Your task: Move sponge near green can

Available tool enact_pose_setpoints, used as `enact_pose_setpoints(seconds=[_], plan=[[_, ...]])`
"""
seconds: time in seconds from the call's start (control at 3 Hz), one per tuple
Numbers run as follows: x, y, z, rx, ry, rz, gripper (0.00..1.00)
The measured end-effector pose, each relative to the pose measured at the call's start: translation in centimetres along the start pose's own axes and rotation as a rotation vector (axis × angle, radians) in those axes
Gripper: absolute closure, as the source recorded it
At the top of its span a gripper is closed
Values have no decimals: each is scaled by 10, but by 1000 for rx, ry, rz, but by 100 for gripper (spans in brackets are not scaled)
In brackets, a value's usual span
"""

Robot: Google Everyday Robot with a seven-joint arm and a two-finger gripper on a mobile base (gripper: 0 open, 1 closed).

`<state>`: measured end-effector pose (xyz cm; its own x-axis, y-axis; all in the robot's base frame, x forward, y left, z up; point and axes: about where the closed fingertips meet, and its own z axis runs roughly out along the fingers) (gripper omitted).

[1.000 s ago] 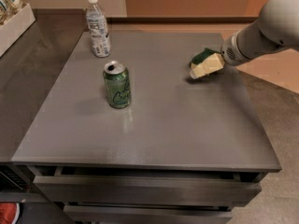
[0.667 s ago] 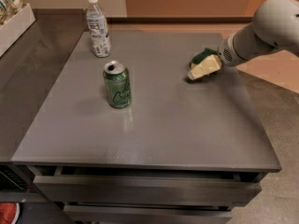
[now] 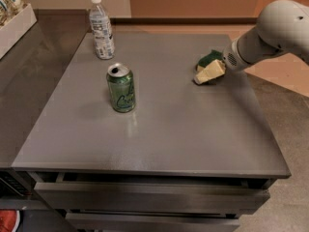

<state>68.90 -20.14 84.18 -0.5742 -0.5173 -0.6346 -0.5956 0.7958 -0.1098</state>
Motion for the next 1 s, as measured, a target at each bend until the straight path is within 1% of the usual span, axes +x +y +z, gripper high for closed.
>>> enact_pose_setpoints(seconds=[0.67,1.0], plan=[[4,0,3,-38,20,17,65],[-3,2,-5,-52,-5,11,87]])
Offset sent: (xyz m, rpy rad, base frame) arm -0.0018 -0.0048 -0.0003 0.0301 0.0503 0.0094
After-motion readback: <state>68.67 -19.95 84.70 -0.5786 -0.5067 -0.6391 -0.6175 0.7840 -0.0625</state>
